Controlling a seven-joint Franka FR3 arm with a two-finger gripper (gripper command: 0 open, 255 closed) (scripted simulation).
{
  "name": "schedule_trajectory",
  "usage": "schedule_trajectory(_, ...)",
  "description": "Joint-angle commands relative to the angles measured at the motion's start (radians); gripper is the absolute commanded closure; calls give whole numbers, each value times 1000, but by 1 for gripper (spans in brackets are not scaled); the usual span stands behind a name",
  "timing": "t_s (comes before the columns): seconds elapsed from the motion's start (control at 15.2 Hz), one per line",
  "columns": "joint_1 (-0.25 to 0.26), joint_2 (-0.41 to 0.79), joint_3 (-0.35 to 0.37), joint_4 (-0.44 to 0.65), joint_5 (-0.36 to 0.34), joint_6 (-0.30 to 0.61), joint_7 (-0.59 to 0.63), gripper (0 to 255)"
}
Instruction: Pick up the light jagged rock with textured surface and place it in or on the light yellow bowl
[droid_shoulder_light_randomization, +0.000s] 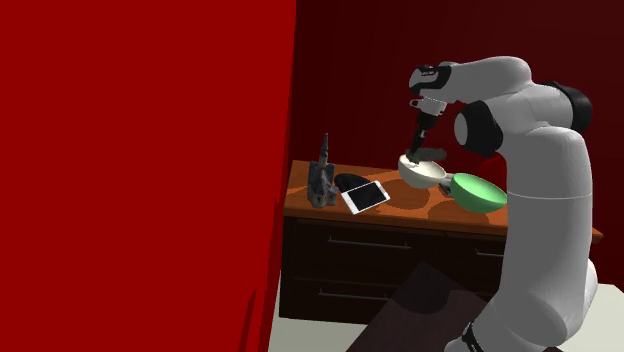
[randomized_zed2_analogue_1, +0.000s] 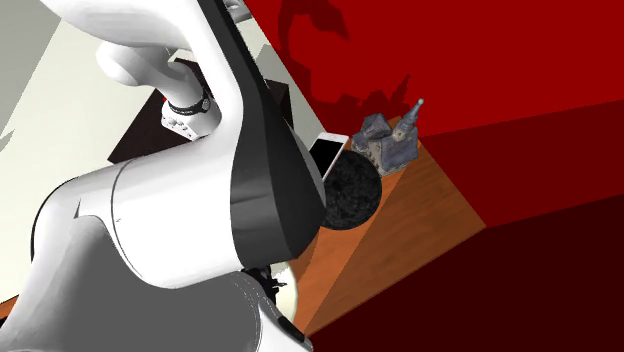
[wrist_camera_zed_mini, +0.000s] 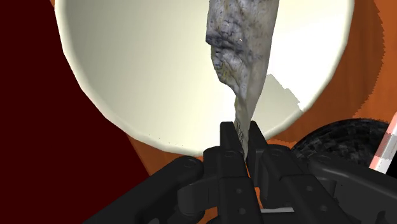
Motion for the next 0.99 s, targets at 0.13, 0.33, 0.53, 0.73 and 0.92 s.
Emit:
schedule_trajectory(0.13, 7, 7, 4, -47, 8, 49, -12, 255)
schedule_trajectory(0.33, 9, 11, 5, -63, 12, 67, -17, 255)
schedule_trajectory(0.53, 10, 11, 4, -63, 12, 67, -17, 255)
schedule_trajectory(0.73, 11, 12, 3, -63, 13, 67, -17, 255)
schedule_trajectory(0.92, 12, 0, -2, -74, 6, 66, -22, 0)
